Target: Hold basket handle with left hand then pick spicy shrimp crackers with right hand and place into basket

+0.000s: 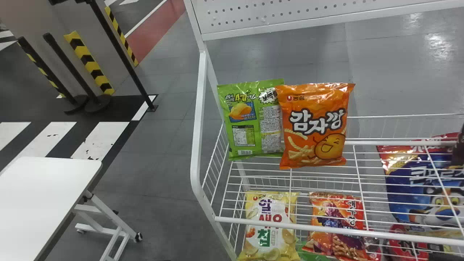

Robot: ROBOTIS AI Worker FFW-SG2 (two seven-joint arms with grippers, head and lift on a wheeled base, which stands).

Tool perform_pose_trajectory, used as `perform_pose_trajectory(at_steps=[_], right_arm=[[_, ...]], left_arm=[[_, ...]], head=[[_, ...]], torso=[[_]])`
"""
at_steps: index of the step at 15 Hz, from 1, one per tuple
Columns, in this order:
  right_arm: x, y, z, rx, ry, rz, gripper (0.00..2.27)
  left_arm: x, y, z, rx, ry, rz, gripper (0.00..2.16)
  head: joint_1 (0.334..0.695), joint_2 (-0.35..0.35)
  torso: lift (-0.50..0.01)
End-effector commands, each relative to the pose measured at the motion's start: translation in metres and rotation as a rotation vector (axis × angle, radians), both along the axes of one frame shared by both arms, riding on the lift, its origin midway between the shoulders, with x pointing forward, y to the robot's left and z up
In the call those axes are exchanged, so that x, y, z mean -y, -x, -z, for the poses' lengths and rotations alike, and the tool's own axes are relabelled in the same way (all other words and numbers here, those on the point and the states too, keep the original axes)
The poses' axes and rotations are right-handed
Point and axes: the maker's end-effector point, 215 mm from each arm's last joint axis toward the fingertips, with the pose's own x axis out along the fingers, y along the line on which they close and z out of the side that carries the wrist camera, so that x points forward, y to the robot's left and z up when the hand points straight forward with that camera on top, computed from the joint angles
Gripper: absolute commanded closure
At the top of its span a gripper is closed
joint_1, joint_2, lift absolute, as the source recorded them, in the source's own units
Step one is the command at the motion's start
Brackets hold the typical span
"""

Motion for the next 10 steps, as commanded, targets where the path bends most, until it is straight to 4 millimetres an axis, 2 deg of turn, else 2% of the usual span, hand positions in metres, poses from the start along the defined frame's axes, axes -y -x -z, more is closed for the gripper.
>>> perform_pose_trajectory(at_steps=[1, 3, 5, 6, 9, 10], right_arm=[[0.026, -0.027, -0.033, 0.147, 0.007, 0.062, 0.09], [0.049, -0.046, -0.062, 0.27, 0.009, 0.11, 0.09], [0.073, -0.066, -0.102, 0.479, 0.017, 0.156, 0.09], [0.084, -0.073, -0.112, 0.559, 0.035, 0.178, 0.09], [0.111, -0.075, -0.103, 0.674, 0.065, 0.237, 0.11], [0.12, -0.071, -0.092, 0.689, 0.078, 0.254, 0.11]], left_arm=[[-0.001, -0.002, -0.002, 0.006, 0.013, -0.002, 2.15], [-0.001, -0.001, -0.001, 0.004, 0.012, -0.004, 2.15], [-0.002, -0.002, 0.0, 0.005, 0.011, -0.008, 2.15], [-0.001, -0.003, -0.001, 0.006, 0.012, -0.006, 2.15], [0.0, -0.005, 0.0, 0.005, 0.016, -0.006, 2.15], [-0.001, -0.005, 0.0, 0.004, 0.016, -0.008, 2.15]], head=[[0.695, 0.35], [0.695, 0.35], [0.695, 0.303], [0.695, 0.279], [0.695, 0.178], [0.695, 0.161]], torso=[[-0.01], [-0.01], [-0.01], [-0.01], [-0.01], [-0.01]])
